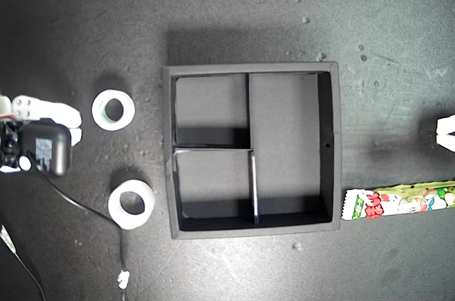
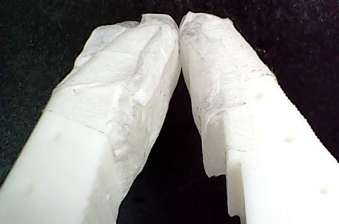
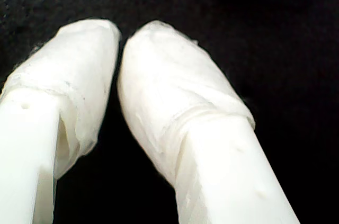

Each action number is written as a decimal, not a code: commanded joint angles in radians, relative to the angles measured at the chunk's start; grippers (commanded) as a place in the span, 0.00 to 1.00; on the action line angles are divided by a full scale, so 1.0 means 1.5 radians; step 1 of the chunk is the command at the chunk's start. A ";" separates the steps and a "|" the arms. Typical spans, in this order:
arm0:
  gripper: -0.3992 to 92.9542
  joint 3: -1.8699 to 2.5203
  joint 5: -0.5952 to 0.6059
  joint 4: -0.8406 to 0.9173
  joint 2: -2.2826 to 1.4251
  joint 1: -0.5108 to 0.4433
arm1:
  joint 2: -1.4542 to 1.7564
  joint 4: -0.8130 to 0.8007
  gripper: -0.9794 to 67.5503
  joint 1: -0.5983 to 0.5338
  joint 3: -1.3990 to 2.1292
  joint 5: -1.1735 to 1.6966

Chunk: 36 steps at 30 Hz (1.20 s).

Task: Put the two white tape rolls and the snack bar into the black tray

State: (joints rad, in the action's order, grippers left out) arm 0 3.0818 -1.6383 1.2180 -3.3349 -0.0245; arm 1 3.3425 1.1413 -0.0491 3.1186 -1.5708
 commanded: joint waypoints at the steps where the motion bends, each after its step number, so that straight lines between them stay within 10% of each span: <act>1: 0.01 0.038 -0.001 0.001 -0.036 -0.002 | 0.005 -0.008 0.01 0.003 0.004 0.006; 14: 0.00 0.038 0.015 -0.026 -0.036 -0.008 | 0.005 -0.024 0.01 0.002 0.004 -0.010; 23: 0.01 -0.141 0.160 -0.128 -0.016 -0.006 | 0.005 -0.313 0.01 -0.020 -0.092 0.093; 32: 0.08 -0.693 0.240 -0.038 0.727 -0.009 | -0.363 -0.275 0.01 -0.085 -0.489 0.208; 36: 0.11 -0.709 0.210 -0.043 0.810 -0.006 | -0.727 -0.066 0.31 -0.153 -0.876 0.227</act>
State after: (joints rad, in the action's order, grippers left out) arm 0 2.0939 -1.2977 1.1582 -2.2227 -0.0245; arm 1 2.5203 0.9004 -0.2209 2.1430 -1.4051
